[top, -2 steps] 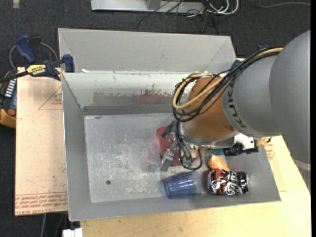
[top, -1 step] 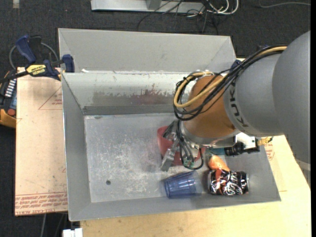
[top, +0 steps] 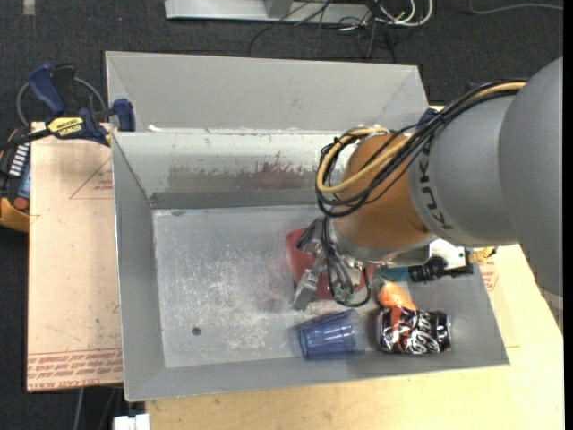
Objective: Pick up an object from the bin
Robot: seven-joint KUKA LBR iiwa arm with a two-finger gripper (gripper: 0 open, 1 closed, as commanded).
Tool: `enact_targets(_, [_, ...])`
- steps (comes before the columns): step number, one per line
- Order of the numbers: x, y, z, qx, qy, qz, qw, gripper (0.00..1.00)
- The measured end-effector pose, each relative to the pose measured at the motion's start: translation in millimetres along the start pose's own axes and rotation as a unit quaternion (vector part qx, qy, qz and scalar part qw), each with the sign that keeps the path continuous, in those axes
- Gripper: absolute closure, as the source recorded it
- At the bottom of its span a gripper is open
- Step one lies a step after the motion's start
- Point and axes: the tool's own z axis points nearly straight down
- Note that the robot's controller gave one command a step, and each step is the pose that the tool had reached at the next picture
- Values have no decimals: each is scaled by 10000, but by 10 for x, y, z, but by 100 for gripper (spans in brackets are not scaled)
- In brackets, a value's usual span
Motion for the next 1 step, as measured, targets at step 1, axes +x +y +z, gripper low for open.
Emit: enact_targets(1, [1,0,-169,3,5,-1,10000,100])
